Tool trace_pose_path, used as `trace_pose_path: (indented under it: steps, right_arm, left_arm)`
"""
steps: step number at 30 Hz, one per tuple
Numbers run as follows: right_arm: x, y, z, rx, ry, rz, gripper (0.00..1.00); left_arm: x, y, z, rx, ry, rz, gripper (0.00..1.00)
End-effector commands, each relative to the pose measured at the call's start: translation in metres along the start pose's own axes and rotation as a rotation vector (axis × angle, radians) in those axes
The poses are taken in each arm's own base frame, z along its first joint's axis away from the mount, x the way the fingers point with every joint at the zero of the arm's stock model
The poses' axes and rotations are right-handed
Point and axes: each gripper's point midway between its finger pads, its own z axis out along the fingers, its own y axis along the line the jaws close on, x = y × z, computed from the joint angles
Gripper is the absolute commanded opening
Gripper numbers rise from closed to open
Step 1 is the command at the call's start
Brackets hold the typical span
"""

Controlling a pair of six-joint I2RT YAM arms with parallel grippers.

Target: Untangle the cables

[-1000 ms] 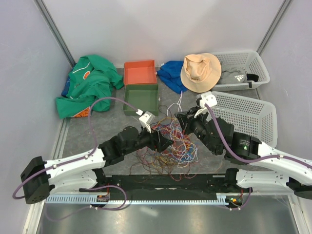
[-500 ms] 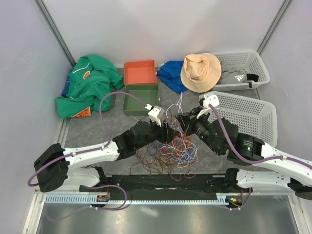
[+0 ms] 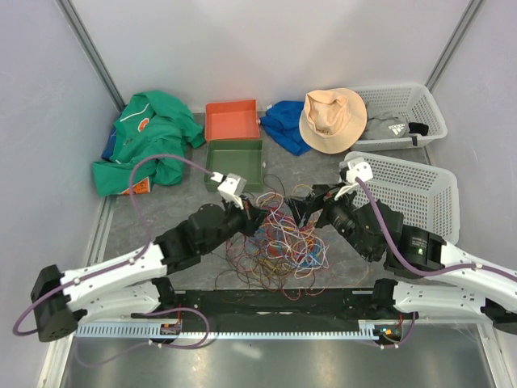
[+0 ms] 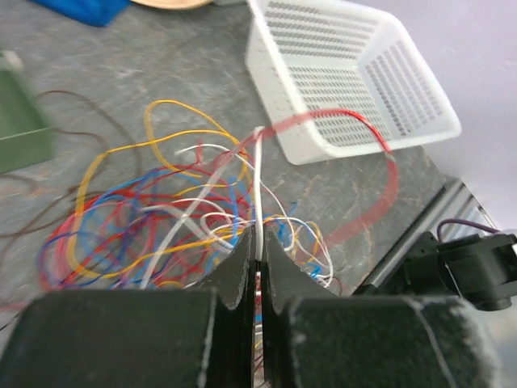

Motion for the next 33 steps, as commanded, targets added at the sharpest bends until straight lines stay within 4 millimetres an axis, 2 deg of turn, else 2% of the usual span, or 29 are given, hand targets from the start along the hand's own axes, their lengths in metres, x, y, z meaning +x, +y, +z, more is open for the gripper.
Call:
trace_pose_path:
  steps: [1,4,6,9,10,12,13,15,16,18,19,21,22,24,25,27,28,30,31,33]
  right_arm:
    - [-0.004,-0.019,-0.009,0.056,-0.033,0.006,0.9]
    - [0.012,-0.029,-0.008,0.088,-0.017,-0.002,0.88]
    - [0.029,-0.035,-0.003,0.118,0.009,-0.021,0.86]
    - [0.048,-0.037,0.003,0.135,0.043,-0.035,0.79]
    - [0.05,-0.035,0.005,0.13,0.042,-0.028,0.78]
    - [0.058,-0.035,0.007,0.125,0.053,-0.03,0.76]
    - [0.058,-0.033,0.008,0.115,0.05,-0.021,0.76]
    - [0.058,-0.033,0.007,0.11,0.043,-0.014,0.76]
    - [0.055,-0.032,0.007,0.103,0.035,-0.007,0.77]
    - [0.054,-0.032,0.006,0.098,0.028,-0.006,0.81]
    - [0.053,-0.03,0.006,0.09,0.025,-0.003,0.82]
    - [0.052,-0.029,0.005,0.082,0.025,-0.003,0.87]
    - [0.051,-0.029,0.005,0.082,0.022,-0.001,0.88]
    - [0.052,-0.028,0.005,0.075,0.028,-0.006,0.91]
    - [0.052,-0.027,0.005,0.069,0.027,-0.004,0.91]
    - [0.052,-0.025,0.005,0.061,0.031,-0.005,0.92]
    - [0.052,-0.025,0.005,0.058,0.031,-0.004,0.93]
    - [0.054,-0.025,0.005,0.058,0.036,-0.01,0.93]
    - [0.055,-0.026,0.005,0.06,0.036,-0.01,0.93]
    - [0.056,-0.026,0.006,0.058,0.037,-0.009,0.93]
  left_arm:
    - [-0.03,0.019,-0.038,-0.105,-0.067,0.021,0.02]
    - [-0.04,0.022,-0.054,-0.113,-0.097,0.011,0.02]
    - [-0.048,0.022,-0.063,-0.108,-0.118,0.004,0.02]
    - [-0.058,0.019,-0.072,-0.106,-0.13,0.004,0.02]
    - [-0.068,0.016,-0.076,-0.106,-0.144,0.006,0.02]
    - [-0.078,0.021,-0.083,-0.146,-0.151,0.038,0.02]
    - [-0.098,0.015,-0.091,-0.142,-0.189,0.039,0.02]
    - [-0.115,0.017,-0.099,-0.177,-0.214,0.074,0.02]
    - [-0.138,0.008,-0.109,-0.163,-0.259,0.068,0.02]
    - [-0.157,0.002,-0.115,-0.16,-0.286,0.09,0.02]
    - [-0.178,-0.007,-0.125,-0.143,-0.324,0.082,0.02]
    - [-0.195,-0.015,-0.131,-0.131,-0.35,0.096,0.02]
    - [-0.212,-0.023,-0.137,-0.118,-0.381,0.093,0.02]
    - [-0.227,-0.03,-0.141,-0.109,-0.401,0.114,0.02]
    - [-0.241,-0.037,-0.143,-0.099,-0.423,0.113,0.02]
    - [-0.254,-0.046,-0.143,-0.088,-0.435,0.133,0.02]
    - [-0.267,-0.054,-0.144,-0.075,-0.452,0.133,0.02]
    - [-0.278,-0.064,-0.142,-0.054,-0.46,0.154,0.02]
    - [-0.291,-0.071,-0.147,-0.038,-0.484,0.151,0.02]
    - [-0.297,-0.081,-0.135,-0.028,-0.469,0.177,0.02]
